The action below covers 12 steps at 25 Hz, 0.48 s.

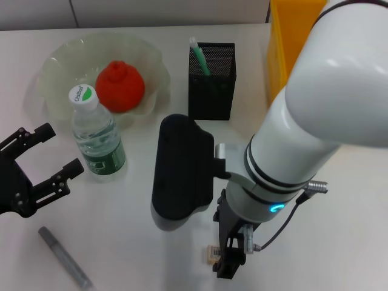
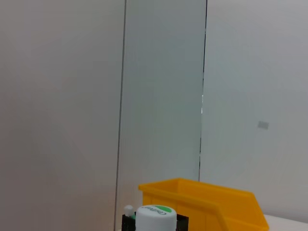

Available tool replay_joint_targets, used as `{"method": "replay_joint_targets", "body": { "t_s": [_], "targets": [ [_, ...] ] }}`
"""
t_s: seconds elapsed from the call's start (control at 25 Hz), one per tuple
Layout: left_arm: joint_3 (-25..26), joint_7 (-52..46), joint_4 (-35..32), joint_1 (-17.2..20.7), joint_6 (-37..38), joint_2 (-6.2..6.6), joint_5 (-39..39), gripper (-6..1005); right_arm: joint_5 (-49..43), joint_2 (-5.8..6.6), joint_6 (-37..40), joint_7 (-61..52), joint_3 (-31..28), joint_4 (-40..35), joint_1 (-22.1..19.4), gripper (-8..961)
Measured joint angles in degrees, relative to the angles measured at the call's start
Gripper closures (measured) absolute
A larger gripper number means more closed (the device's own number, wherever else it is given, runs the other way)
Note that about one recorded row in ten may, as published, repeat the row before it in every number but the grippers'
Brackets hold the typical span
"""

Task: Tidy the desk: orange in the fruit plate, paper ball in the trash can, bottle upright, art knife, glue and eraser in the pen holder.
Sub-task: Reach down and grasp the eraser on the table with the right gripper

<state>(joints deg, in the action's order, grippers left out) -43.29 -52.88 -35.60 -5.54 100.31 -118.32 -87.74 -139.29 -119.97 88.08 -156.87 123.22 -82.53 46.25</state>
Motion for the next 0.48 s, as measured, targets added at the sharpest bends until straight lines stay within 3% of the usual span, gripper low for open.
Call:
{"method": "replay_joint_targets", "body": {
  "t_s": [0.48],
  "targets": [
    [-0.5,-0.2,0.0,0.0,-0.6,0.10,-0.1,181,0.8,0.00,-1.7,-0.3,1.1,1.5,-0.3,119]
  ]
}}
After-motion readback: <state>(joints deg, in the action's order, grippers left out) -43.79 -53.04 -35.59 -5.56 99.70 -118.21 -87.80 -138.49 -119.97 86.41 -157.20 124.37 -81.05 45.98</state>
